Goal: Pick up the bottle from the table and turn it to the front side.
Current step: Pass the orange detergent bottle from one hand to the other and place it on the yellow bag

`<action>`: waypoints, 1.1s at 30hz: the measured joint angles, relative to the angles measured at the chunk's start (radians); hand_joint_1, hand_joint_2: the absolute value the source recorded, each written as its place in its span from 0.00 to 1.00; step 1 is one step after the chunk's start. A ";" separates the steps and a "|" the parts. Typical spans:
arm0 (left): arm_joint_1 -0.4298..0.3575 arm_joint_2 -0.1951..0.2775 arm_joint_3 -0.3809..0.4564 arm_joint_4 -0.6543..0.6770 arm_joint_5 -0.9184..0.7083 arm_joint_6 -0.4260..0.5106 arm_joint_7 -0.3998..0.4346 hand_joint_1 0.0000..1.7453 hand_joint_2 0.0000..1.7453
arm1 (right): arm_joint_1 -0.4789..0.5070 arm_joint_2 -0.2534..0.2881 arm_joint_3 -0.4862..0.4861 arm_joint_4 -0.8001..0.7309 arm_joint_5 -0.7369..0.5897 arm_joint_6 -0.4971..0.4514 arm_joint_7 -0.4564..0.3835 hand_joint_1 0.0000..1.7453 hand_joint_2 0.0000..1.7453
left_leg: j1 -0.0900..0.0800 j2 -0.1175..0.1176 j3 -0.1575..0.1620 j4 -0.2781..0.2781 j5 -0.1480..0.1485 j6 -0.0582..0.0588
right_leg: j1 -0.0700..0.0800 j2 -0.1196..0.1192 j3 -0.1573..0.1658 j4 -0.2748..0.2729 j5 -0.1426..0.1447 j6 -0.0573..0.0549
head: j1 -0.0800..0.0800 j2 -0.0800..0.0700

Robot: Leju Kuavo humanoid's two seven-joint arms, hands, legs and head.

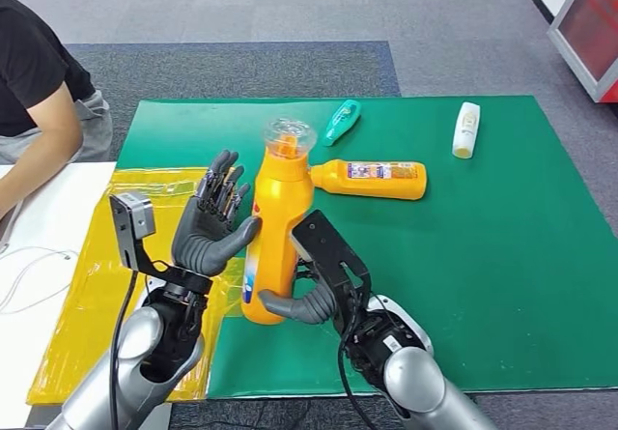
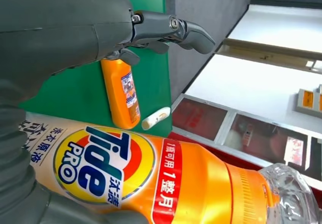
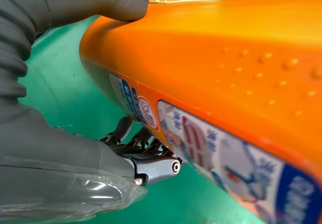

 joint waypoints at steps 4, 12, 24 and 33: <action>-0.012 0.006 -0.013 0.025 -0.062 -0.023 -0.012 0.00 1.00 | -0.005 0.000 0.000 0.013 0.005 0.006 0.000 1.00 1.00 | 0.000 0.000 0.000 0.000 0.000 0.000 | 0.000 0.000 0.000 0.000 0.000 0.000 | 0.000 0.000; -0.036 0.021 -0.038 0.060 -0.079 -0.123 0.014 0.00 1.00 | -0.014 0.004 0.007 0.027 0.004 0.039 0.000 1.00 1.00 | 0.000 0.000 0.000 0.000 0.000 0.000 | 0.000 0.000 0.000 0.000 0.000 0.000 | 0.000 0.000; -0.042 0.029 -0.040 0.064 -0.071 -0.144 0.026 0.03 1.00 | -0.016 0.005 0.014 0.029 0.044 0.041 0.000 1.00 1.00 | 0.000 0.000 0.000 0.000 0.000 0.000 | 0.000 0.000 0.000 0.000 0.000 0.000 | 0.000 0.000; -0.054 0.022 -0.037 0.064 -0.025 -0.114 0.054 1.00 1.00 | -0.022 0.005 0.034 0.028 0.163 -0.041 0.000 1.00 1.00 | 0.000 0.000 0.000 0.000 0.000 0.000 | 0.000 0.000 0.000 0.000 0.000 0.000 | 0.000 0.000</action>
